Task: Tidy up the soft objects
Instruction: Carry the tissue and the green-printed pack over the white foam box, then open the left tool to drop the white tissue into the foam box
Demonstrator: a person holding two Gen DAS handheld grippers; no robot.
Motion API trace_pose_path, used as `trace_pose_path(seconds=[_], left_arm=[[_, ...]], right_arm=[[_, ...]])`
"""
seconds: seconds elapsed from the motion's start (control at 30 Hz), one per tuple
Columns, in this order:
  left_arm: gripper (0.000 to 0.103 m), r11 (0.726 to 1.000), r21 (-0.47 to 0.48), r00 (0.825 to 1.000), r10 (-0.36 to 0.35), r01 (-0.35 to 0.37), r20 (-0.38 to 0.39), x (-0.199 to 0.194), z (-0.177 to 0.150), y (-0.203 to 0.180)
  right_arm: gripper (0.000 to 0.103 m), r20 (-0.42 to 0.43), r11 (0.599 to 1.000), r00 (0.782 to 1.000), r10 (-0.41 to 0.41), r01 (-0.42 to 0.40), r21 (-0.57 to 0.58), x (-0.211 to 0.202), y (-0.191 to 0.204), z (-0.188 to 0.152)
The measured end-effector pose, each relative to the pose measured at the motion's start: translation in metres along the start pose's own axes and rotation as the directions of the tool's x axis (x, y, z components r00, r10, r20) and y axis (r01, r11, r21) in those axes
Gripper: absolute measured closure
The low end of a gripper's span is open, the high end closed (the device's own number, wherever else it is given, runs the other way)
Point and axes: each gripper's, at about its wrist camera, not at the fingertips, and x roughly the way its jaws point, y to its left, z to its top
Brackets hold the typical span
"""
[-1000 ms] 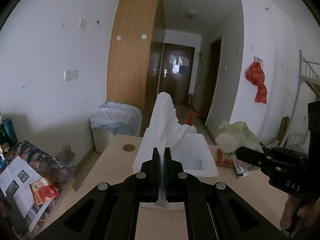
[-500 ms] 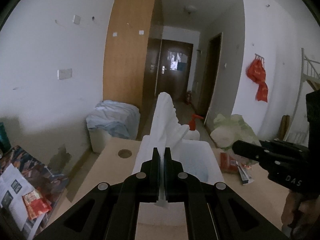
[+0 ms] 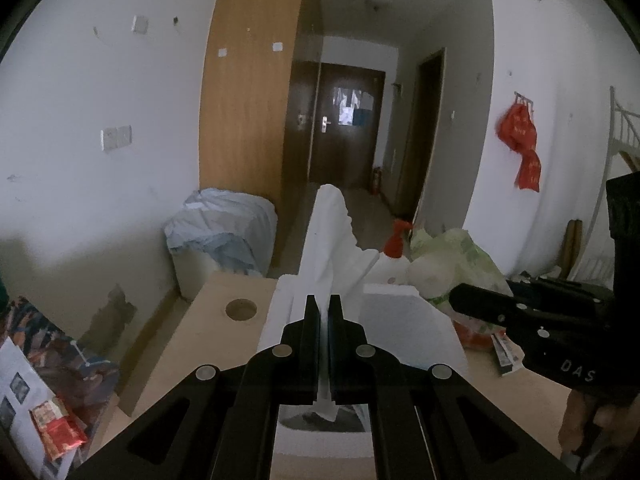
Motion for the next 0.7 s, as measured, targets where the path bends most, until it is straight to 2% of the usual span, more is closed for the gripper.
trace_pose_path(seconds=[0.3, 0.5, 0.6, 0.63, 0.67, 0.7], left_arm=[[0.1, 1.0, 0.001, 0.999, -0.029, 0.029, -0.013, 0.01, 0.001, 0.0], [0.099, 1.0, 0.009, 1.0, -0.012, 0.012, -0.017, 0.014, 0.0, 0.001], [0.094, 1.0, 0.011, 0.999, -0.01, 0.01, -0.031, 0.015, -0.001, -0.005], [0.085, 1.0, 0.013, 0.999, 0.0, 0.0, -0.035, 0.015, -0.001, -0.005], [0.065, 1.0, 0.018, 0.999, 0.009, -0.008, -0.039, 0.016, -0.002, -0.005], [0.051, 1.0, 0.021, 0.999, 0.018, -0.017, -0.039, 0.016, -0.002, -0.006]], right_arm=[[0.077, 0.0, 1.0, 1.0, -0.014, 0.014, 0.014, -0.001, -0.006, 0.003], [0.077, 0.0, 1.0, 1.0, -0.011, 0.011, 0.017, -0.001, -0.005, 0.005], [0.077, 0.005, 1.0, 1.0, -0.01, 0.01, 0.019, -0.001, -0.007, 0.005], [0.077, 0.005, 1.0, 1.0, -0.011, 0.011, 0.018, -0.001, -0.008, 0.005], [0.077, 0.006, 1.0, 1.0, -0.011, 0.011, 0.02, -0.001, -0.008, 0.005], [0.077, 0.006, 1.0, 1.0, -0.01, 0.01, 0.021, 0.0, -0.009, 0.005]])
